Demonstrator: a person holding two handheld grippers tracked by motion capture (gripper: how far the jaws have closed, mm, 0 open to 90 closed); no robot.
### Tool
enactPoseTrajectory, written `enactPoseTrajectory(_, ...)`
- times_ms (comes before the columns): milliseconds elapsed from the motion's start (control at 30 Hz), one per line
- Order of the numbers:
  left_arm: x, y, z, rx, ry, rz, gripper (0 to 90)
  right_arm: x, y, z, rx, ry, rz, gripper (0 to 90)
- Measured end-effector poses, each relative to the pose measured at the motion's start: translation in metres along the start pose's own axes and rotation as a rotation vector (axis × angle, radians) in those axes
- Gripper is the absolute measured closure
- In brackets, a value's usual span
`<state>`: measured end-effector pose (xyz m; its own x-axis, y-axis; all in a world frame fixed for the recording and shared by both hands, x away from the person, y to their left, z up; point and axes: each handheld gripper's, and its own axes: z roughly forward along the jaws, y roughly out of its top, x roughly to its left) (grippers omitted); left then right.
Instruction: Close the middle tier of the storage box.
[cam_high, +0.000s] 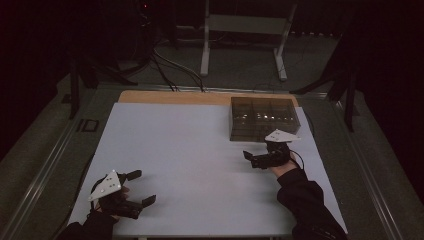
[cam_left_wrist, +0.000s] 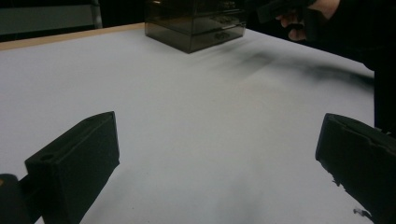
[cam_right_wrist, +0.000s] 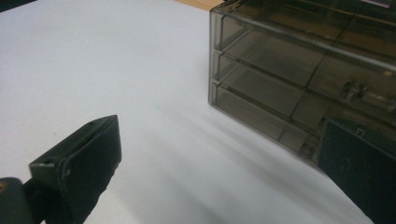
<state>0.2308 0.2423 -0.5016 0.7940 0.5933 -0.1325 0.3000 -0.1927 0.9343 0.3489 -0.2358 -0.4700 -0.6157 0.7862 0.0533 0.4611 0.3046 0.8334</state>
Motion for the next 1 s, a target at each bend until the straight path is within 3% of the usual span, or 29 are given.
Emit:
enactPoseTrajectory(233,0.0,0.001,0.0,-0.004,-0.004,0.002,1.1,0.009,-0.01,-0.002,0.002,0.034,-0.011,0.1)
enactPoseTrajectory(400,0.0,0.001,0.002,0.0,-0.003,0.003,1.1,0.016,-0.02,-0.003,0.016,0.053,-0.046,0.1)
enactPoseTrajectory(1000,0.0,0.002,0.002,-0.006,-0.012,0.005,1.1,0.02,-0.051,-0.025,0.014,0.049,-0.071,0.2)
